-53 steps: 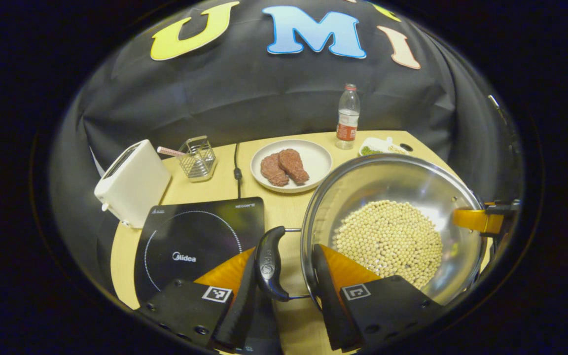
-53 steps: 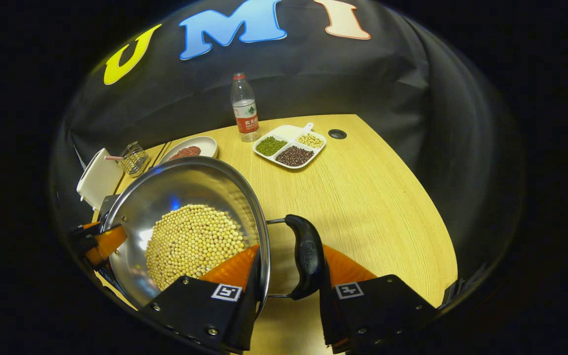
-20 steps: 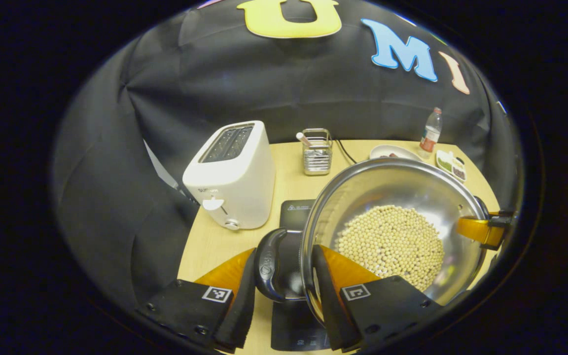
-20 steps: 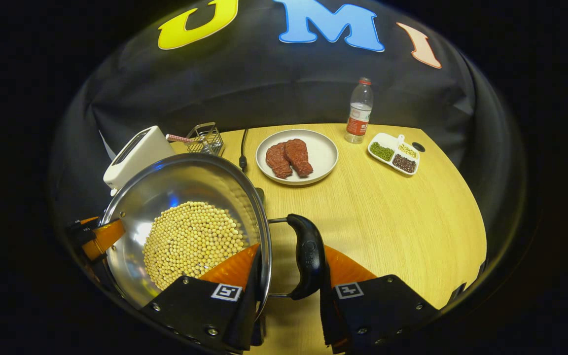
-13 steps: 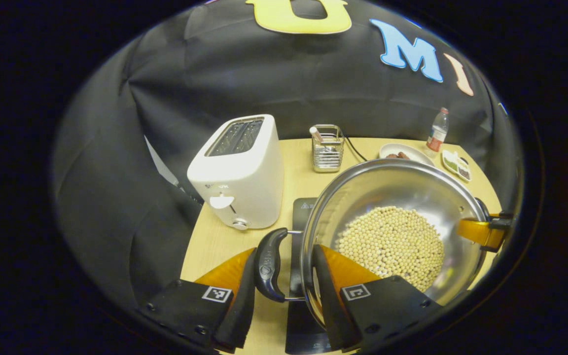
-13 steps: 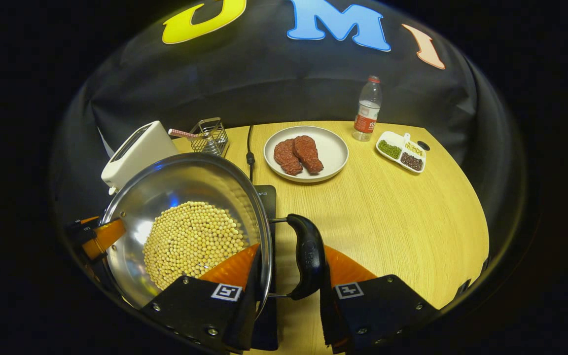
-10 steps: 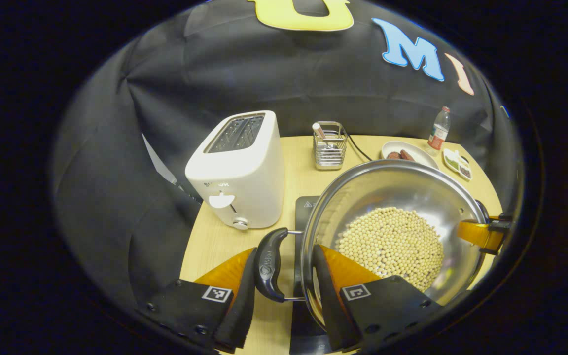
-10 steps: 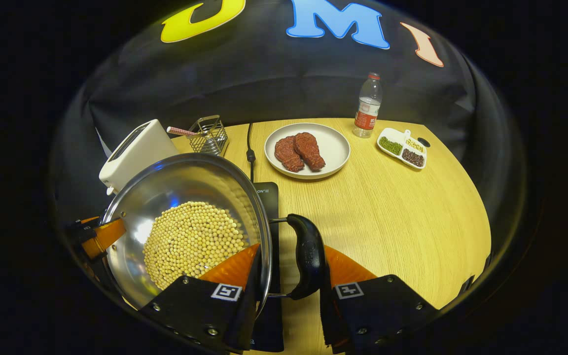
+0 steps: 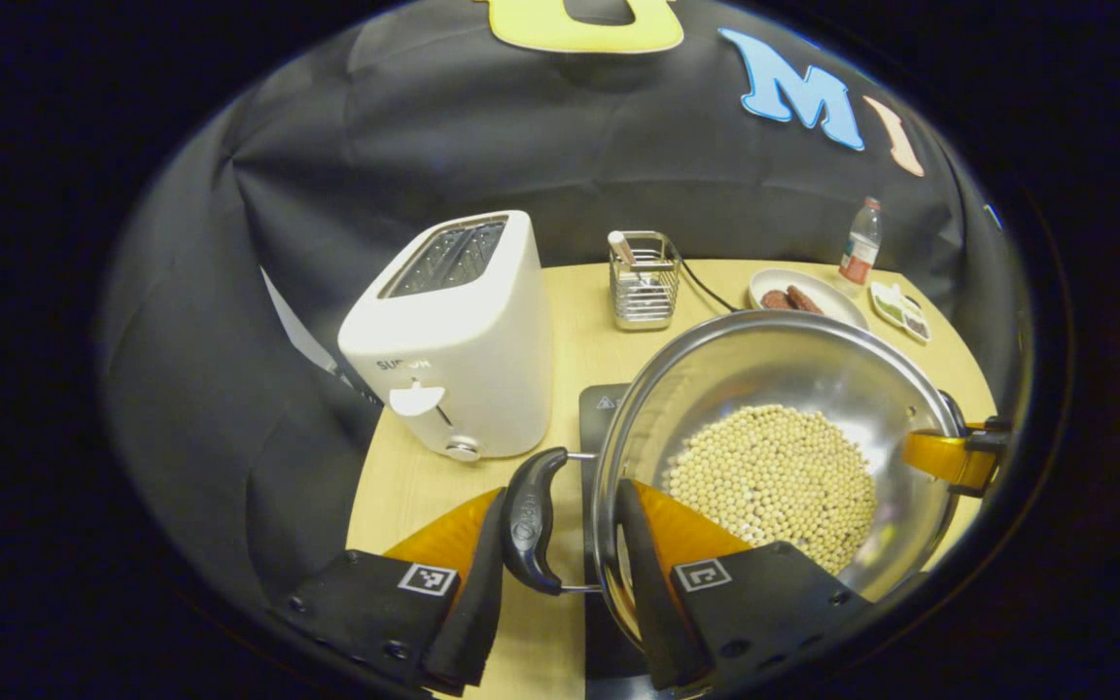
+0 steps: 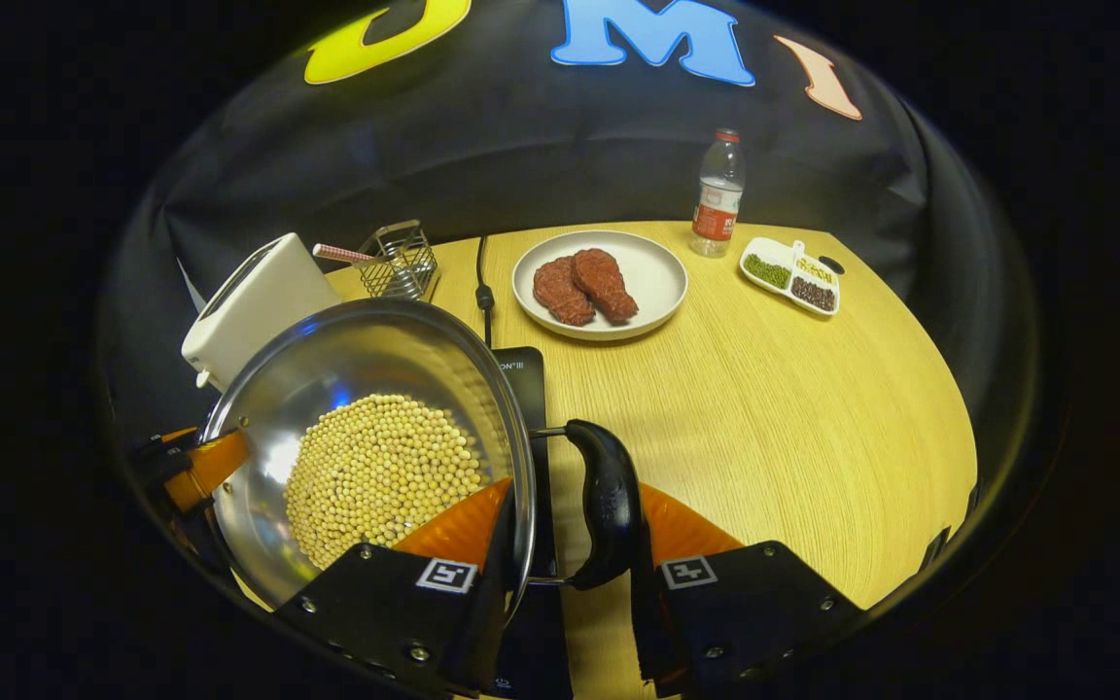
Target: First push the handle of the pot to place it horizontally, then grasp the pot with both hands and set it on the induction cooktop.
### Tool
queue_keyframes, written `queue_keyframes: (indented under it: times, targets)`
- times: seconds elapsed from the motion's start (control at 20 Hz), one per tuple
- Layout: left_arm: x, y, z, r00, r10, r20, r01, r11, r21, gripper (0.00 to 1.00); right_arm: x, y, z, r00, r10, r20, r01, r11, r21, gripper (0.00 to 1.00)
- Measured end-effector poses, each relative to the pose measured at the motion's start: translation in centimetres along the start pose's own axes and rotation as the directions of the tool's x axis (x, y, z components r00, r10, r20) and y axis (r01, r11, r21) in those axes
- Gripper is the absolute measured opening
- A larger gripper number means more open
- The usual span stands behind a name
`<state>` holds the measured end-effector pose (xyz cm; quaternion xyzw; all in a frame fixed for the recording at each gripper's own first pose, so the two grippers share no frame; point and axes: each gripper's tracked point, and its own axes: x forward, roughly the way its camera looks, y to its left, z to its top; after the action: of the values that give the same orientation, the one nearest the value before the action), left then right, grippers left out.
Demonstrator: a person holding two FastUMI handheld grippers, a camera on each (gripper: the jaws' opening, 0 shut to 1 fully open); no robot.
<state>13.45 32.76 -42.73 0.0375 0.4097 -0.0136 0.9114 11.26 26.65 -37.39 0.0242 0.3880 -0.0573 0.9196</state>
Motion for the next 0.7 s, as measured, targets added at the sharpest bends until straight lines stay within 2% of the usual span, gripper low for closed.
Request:
queue_keyframes:
  times: [0.05, 0.1, 0.15, 0.2, 0.35, 0.4, 0.45, 0.5, 0.55, 0.6, 0.7]
  targets:
    - [-0.3, 0.4, -0.2, 1.0, 0.001, 0.004, -0.001, 1.0, 0.01, 0.67, 0.3, 0.1, -0.1, 1.0, 0.002, -0.002, -0.002, 1.0, 0.011, 0.54]
    - [-0.3, 0.4, -0.2, 1.0, 0.004, 0.017, -0.004, 1.0, 0.015, 0.64, 0.2, 0.2, 0.0, 1.0, 0.004, 0.005, -0.004, 1.0, 0.011, 0.54]
    - [-0.3, 0.4, -0.3, 1.0, 0.006, 0.021, -0.007, 1.0, 0.012, 0.69, 0.4, 0.1, 0.1, 1.0, 0.006, 0.007, -0.006, 1.0, 0.008, 0.54]
    - [-0.4, 0.4, -0.3, 1.0, 0.009, 0.023, -0.009, 1.0, 0.006, 0.65, 0.4, 0.1, 0.1, 1.0, 0.011, 0.01, -0.011, 1.0, 0.01, 0.54]
    - [-1.2, 1.0, 0.1, 0.999, 0.022, 0.03, -0.022, 1.0, -0.009, 0.76, 0.6, 0.2, 0.3, 0.999, 0.029, 0.023, -0.028, 1.0, -0.007, 0.57]
    - [-1.8, 1.4, 0.2, 0.999, 0.03, 0.037, -0.029, 0.999, -0.019, 0.78, 0.5, 0.0, 0.6, 0.999, 0.034, 0.031, -0.034, 0.999, -0.029, 0.62]
    - [-2.1, 1.7, 0.4, 0.998, 0.041, 0.049, -0.04, 0.999, -0.032, 0.88, 0.2, -0.3, 1.1, 0.998, 0.035, 0.052, -0.033, 0.999, -0.039, 0.64]
    - [-2.9, 2.0, 0.9, 0.996, 0.054, 0.07, -0.051, 0.997, -0.05, 0.97, -0.4, -0.4, 1.8, 0.996, 0.046, 0.078, -0.043, 0.998, -0.035, 0.75]
    - [-3.7, 2.4, 1.5, 0.993, 0.071, 0.092, -0.064, 0.995, -0.07, 1.0, -0.9, -0.4, 2.3, 0.993, 0.056, 0.099, -0.053, 0.998, -0.031, 0.82]
    - [-5.0, 2.8, 2.3, 0.989, 0.089, 0.117, -0.078, 0.992, -0.099, 0.98, -1.5, -0.5, 2.6, 0.991, 0.071, 0.117, -0.068, 0.997, -0.029, 0.9]
    - [-8.0, 2.6, 4.0, 0.98, 0.105, 0.168, -0.076, 0.982, -0.173, 0.99, -3.5, -1.2, 3.7, 0.982, 0.094, 0.161, -0.089, 0.995, -0.035, 0.9]
